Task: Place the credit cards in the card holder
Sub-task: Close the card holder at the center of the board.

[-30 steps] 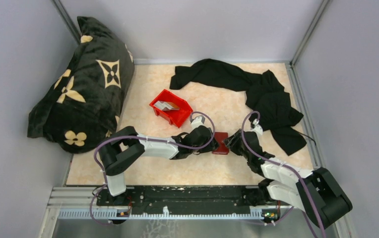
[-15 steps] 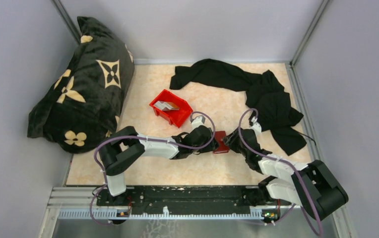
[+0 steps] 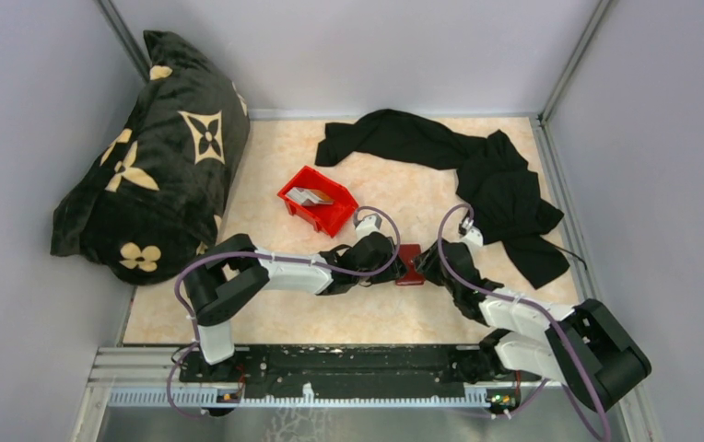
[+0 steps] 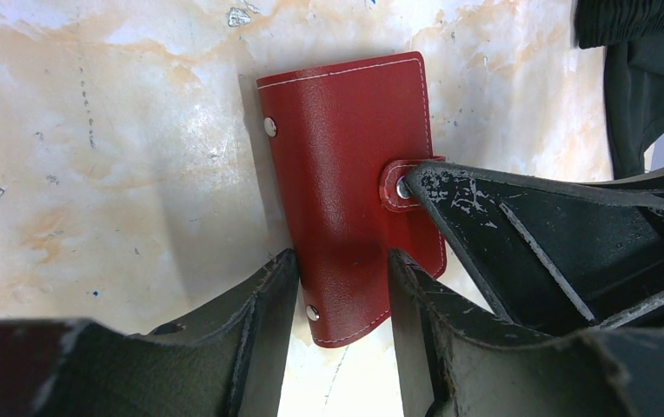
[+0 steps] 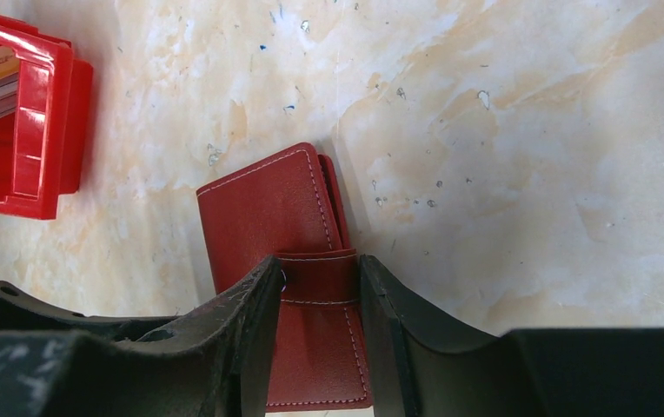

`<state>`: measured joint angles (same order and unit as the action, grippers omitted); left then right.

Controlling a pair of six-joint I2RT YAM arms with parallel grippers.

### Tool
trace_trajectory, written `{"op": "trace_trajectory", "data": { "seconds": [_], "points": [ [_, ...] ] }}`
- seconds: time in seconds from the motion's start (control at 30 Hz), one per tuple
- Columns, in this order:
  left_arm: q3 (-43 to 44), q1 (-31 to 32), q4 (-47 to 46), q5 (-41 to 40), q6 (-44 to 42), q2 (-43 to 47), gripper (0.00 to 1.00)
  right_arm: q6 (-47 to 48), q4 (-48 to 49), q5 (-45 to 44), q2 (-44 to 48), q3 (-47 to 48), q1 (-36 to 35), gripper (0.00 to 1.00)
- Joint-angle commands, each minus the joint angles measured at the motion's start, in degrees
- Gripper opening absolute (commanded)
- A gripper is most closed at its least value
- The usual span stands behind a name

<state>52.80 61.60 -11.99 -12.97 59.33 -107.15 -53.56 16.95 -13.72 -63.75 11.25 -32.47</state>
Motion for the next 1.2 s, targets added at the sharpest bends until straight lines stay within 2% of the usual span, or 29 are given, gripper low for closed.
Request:
{"op": "trace_trajectory", "data": {
  "seconds": [0.0,0.3,0.53,1.17],
  "points": [
    [-4.5,-0.4,19.1,0.6,-2.7,-8.1,0.52,1.1,-10.3,1.4,-1.1,-2.4,-2.2,0.39],
    [-4.5,-0.3,19.2,0.7,-2.6,-8.1,0.52,-0.5,-10.5,0.9,-4.3,-2.7,-2.5,0.38],
    [-4.5,-0.3,19.2,0.9,-2.6,-8.2,0.52,-2.5,-10.6,-0.7,-4.8,-3.7,-4.2,0.33],
    [-4.7,-0.4,19.1,1.4,-2.5,-8.2,0.52,-2.9,-12.9,-6.8,-5.2,-1.7,-11.0,0.36]
  ]
}}
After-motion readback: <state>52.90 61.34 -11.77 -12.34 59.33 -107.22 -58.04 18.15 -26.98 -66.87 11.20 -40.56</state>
